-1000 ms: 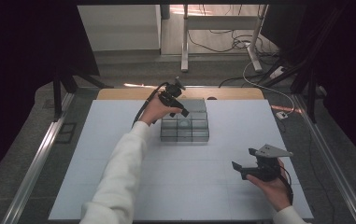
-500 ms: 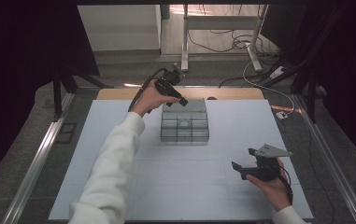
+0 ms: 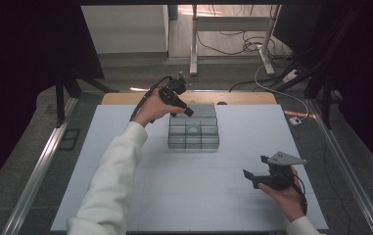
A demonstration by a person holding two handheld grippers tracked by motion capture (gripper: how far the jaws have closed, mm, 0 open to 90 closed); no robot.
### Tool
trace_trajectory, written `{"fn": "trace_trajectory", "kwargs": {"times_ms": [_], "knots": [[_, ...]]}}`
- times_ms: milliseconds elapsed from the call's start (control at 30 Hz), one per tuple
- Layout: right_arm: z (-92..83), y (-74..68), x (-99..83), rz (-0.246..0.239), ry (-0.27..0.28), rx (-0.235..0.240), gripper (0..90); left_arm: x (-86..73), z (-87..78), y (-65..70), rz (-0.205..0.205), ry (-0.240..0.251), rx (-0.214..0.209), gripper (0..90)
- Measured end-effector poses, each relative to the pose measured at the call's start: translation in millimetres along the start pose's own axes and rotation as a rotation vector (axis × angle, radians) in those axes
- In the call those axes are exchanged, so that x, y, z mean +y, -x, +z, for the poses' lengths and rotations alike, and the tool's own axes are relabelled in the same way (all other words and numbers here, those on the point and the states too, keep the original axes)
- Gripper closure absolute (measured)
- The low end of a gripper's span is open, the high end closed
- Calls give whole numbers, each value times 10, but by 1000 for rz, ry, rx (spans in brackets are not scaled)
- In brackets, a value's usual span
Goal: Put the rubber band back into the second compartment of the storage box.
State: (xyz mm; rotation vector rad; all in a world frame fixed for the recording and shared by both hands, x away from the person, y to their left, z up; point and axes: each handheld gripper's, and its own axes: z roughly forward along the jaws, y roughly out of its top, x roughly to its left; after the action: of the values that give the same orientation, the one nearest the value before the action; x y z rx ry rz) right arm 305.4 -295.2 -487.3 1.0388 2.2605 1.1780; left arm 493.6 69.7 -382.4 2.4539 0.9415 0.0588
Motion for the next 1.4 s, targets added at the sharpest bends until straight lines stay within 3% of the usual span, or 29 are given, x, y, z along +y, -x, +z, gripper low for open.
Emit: {"fn": "trace_trajectory", "kwargs": {"times_ms": [200,567,800,1033,1400], "knots": [[10,-9,-1,-2,-4,-2,126,-217,-29,68,-7,8,-10,364],[31,-21,-1,-8,-13,-6,126,-712,8,230,2,-21,5,368],[30,-26,-12,-7,-19,-11,126,-1014,-37,312,-25,-7,-5,368],[33,-30,-12,-10,-22,-13,126,-1219,-66,379,-42,-42,2,362],[41,-29,-20,-8,-31,-17,126,-1449,-178,442,-56,-48,3,359]]}}
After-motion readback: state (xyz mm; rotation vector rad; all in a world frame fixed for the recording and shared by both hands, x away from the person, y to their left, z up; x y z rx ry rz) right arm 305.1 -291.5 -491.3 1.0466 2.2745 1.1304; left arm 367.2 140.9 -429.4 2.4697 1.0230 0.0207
